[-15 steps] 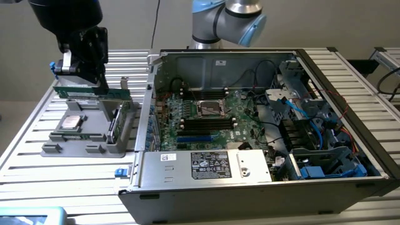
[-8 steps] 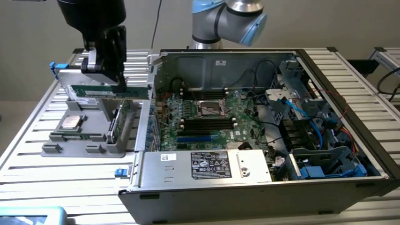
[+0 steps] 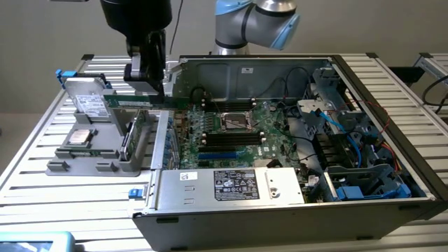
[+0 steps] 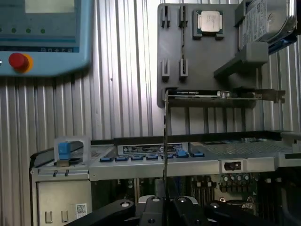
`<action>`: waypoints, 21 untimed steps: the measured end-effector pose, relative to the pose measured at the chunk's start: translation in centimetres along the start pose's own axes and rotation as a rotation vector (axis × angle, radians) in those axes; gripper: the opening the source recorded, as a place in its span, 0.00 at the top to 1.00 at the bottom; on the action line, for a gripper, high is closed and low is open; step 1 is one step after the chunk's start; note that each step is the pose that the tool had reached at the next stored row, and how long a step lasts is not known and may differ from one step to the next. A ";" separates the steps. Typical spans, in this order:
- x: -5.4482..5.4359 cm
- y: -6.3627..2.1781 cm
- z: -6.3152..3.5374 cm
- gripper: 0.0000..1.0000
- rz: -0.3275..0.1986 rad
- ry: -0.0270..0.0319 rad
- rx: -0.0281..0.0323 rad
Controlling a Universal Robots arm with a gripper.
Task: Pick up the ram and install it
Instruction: 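Pick up the ram and move it above insertion slot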
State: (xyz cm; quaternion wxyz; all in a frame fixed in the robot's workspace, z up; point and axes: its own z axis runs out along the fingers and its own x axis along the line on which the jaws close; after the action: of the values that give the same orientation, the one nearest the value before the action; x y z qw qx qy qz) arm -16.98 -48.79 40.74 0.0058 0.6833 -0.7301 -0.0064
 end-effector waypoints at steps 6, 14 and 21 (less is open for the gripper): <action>-0.2 -2.72 0.06 0.87 -0.001 -0.0001 0.0000; -0.6 -6.35 0.24 0.87 -0.001 0.0000 0.0000; -1.0 -9.52 0.35 0.87 -0.001 -0.0001 0.0000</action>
State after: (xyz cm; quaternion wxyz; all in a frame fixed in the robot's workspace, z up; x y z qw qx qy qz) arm -7.43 -48.44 40.22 0.0058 0.6837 -0.7297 -0.0064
